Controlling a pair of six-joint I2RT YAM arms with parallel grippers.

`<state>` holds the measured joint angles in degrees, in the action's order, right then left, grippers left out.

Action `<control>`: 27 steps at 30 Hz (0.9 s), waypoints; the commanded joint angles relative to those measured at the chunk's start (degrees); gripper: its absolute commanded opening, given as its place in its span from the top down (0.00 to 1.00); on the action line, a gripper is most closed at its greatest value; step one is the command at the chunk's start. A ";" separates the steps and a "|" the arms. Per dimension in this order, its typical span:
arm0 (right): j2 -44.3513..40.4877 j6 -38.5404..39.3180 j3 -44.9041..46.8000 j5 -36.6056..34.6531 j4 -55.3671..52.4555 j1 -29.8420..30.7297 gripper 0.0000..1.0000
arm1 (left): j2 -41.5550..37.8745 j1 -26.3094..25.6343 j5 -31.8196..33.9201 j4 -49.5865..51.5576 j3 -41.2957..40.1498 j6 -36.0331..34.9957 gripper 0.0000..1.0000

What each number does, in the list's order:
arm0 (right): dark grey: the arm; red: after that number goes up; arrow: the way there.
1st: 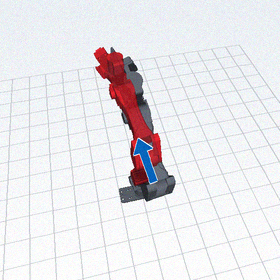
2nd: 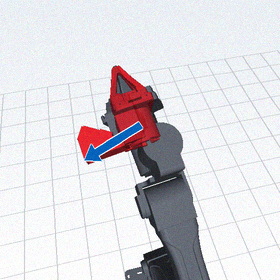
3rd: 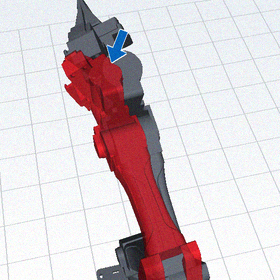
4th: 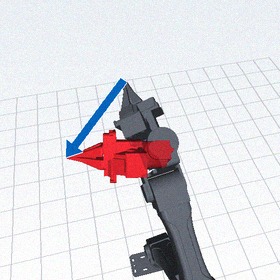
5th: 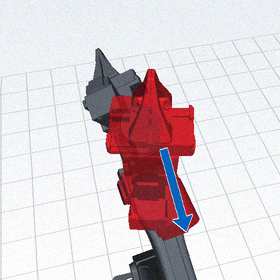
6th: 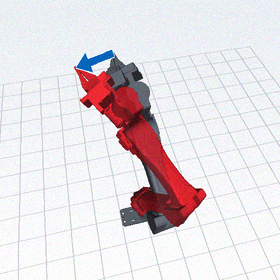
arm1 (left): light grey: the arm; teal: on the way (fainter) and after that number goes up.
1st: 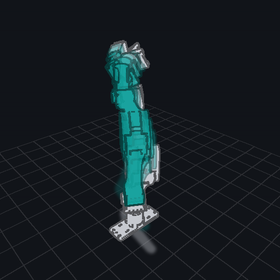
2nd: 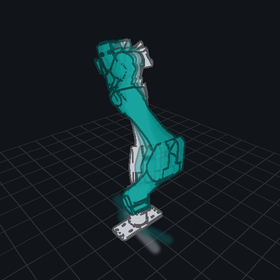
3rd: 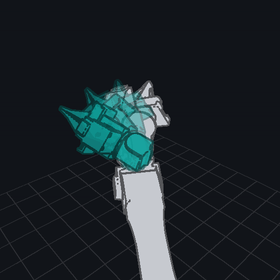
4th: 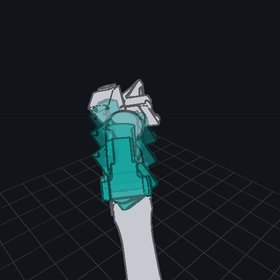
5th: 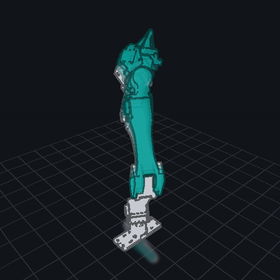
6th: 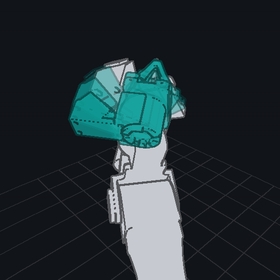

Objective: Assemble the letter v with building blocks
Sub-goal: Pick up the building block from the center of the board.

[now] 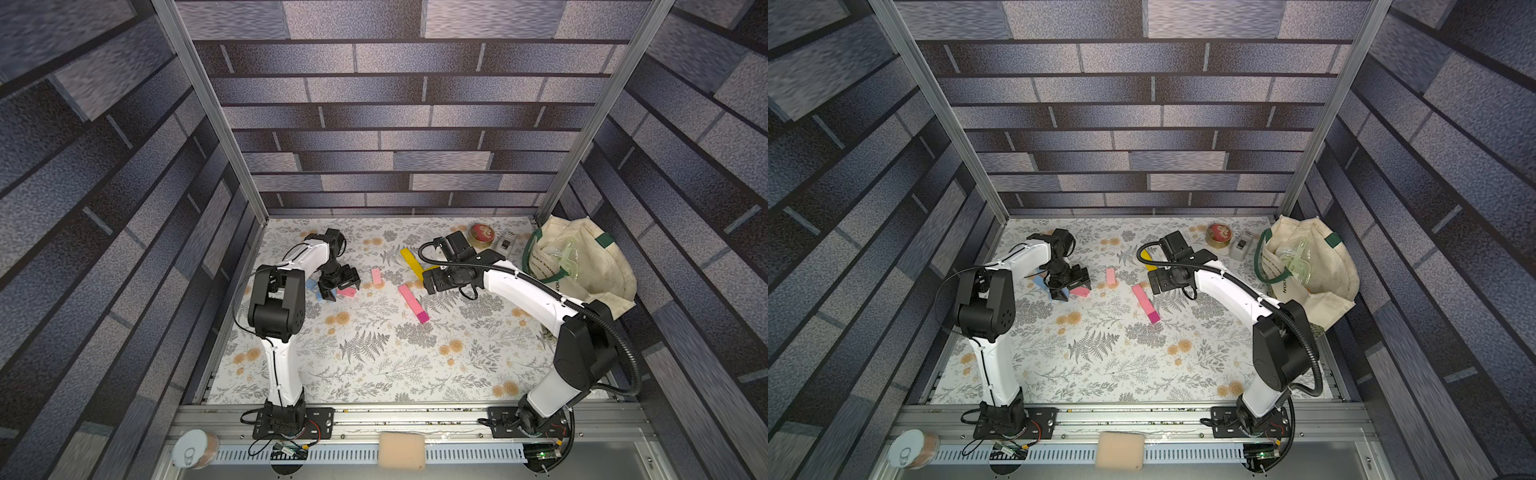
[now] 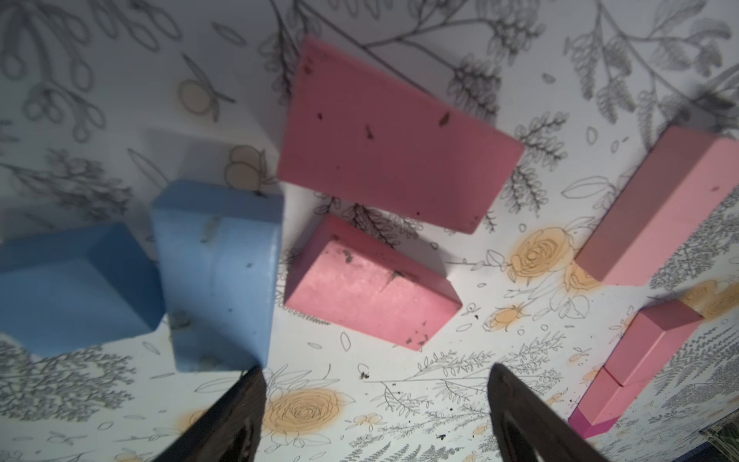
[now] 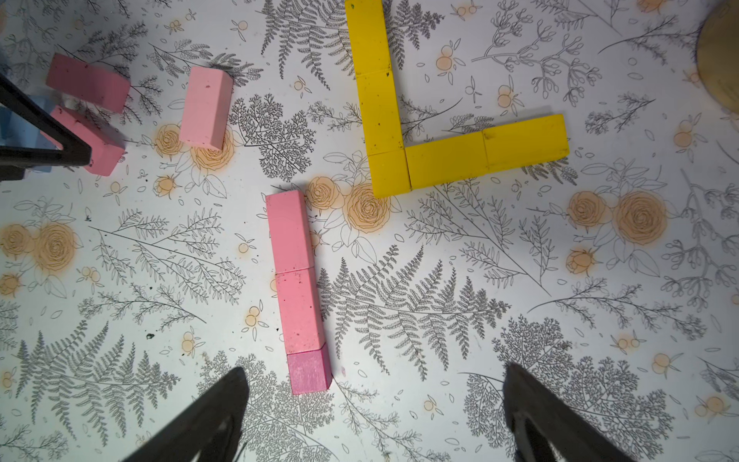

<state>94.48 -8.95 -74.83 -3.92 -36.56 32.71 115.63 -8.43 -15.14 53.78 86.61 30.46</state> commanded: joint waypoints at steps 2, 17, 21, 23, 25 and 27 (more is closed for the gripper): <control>-2.01 -0.09 1.80 0.65 1.10 -0.25 0.00 | 0.95 2.12 4.79 -0.04 -1.73 -0.47 0.12; 3.57 3.12 -3.28 -0.35 1.35 -0.28 0.00 | -5.77 2.15 4.14 -0.43 -0.92 -2.31 0.06; 7.01 3.47 -8.61 0.58 0.01 -0.27 0.00 | -7.26 -0.13 3.07 -1.78 -1.98 0.34 0.05; 8.04 3.59 -10.27 0.59 -0.24 -0.30 0.00 | -7.10 -0.92 2.14 -2.34 -3.01 1.84 0.04; 8.46 3.59 -11.41 0.42 -0.97 -0.28 0.00 | -7.07 -1.26 0.53 -3.68 -4.54 3.72 0.05; 8.06 3.17 -11.30 0.36 -1.10 -0.28 0.00 | -7.50 -1.41 -1.56 -5.97 -6.81 5.54 0.05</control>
<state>102.32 -6.26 -84.71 -3.53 -35.03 32.69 109.34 -10.09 -13.78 49.41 82.59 32.32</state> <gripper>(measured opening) 0.996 0.954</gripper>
